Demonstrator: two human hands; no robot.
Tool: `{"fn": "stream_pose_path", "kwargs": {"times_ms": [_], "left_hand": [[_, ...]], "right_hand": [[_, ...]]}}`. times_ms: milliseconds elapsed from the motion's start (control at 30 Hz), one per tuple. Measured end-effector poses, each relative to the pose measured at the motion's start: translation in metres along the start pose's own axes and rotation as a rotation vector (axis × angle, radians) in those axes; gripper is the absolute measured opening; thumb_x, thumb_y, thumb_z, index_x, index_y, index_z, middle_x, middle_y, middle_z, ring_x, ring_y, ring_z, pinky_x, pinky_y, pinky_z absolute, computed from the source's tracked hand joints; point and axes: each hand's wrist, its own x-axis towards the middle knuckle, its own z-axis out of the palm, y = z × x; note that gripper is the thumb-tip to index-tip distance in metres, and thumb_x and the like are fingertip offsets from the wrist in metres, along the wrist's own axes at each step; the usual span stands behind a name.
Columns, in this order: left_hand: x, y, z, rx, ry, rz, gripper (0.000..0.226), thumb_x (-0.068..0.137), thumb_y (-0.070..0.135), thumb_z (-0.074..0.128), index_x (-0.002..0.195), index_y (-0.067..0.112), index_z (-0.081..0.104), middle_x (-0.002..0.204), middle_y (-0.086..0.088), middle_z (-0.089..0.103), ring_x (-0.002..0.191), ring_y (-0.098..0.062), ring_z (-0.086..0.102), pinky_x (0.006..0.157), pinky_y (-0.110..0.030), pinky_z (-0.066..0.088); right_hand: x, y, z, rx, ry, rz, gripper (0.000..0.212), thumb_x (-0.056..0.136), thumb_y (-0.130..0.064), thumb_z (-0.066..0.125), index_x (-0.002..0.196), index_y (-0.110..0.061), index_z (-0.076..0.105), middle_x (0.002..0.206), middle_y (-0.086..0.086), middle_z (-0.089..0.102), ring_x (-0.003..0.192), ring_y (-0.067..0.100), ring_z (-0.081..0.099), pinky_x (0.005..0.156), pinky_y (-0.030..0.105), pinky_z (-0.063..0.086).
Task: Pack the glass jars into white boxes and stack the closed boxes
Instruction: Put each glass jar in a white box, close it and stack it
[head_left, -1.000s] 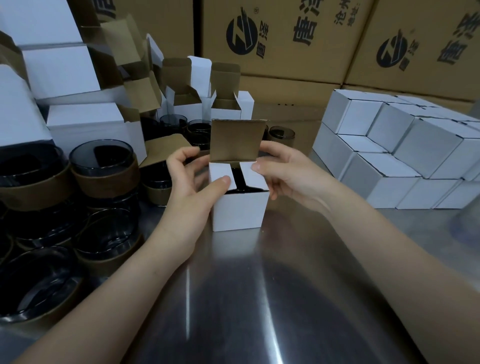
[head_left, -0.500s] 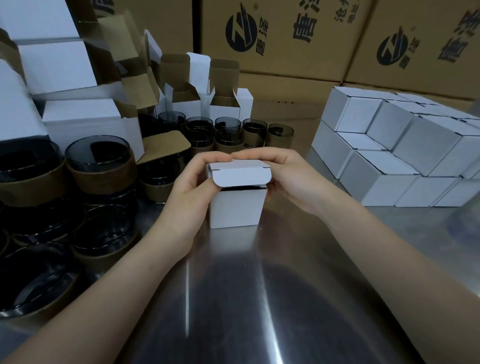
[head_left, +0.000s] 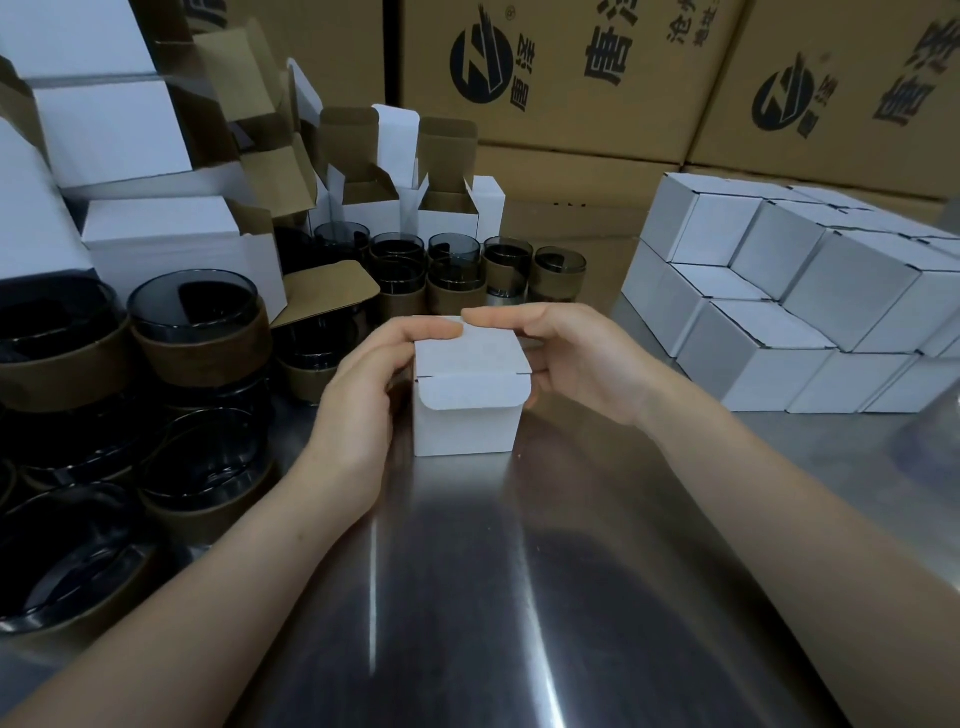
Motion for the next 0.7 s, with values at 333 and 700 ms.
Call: {"fn": "stream_pose_path", "kwargs": {"times_ms": [333, 700], "left_hand": [[-0.003, -0.003, -0.005, 0.459, -0.098, 0.133, 0.051, 0.064, 0.034, 0.074, 0.113, 0.035, 0.058, 0.144, 0.015, 0.037, 0.128, -0.004, 0.044, 0.102, -0.029, 0.045], [-0.002, 0.0, -0.005, 0.406, -0.09, 0.198, 0.046, 0.066, 0.04, 0.072, 0.11, 0.028, 0.063, 0.126, 0.013, 0.052, 0.108, 0.003, 0.058, 0.08, -0.017, 0.052]], "right_hand": [[-0.013, -0.006, -0.008, -0.384, -0.095, -0.057, 0.066, 0.06, -0.043, 0.084, 0.122, -0.049, 0.061, 0.14, -0.017, 0.049, 0.121, 0.027, 0.056, 0.1, 0.048, 0.049], [-0.016, -0.007, -0.003, -0.422, -0.013, -0.186, 0.045, 0.081, -0.032, 0.075, 0.123, -0.038, 0.061, 0.13, -0.018, 0.055, 0.118, 0.004, 0.056, 0.092, 0.028, 0.052]]}}
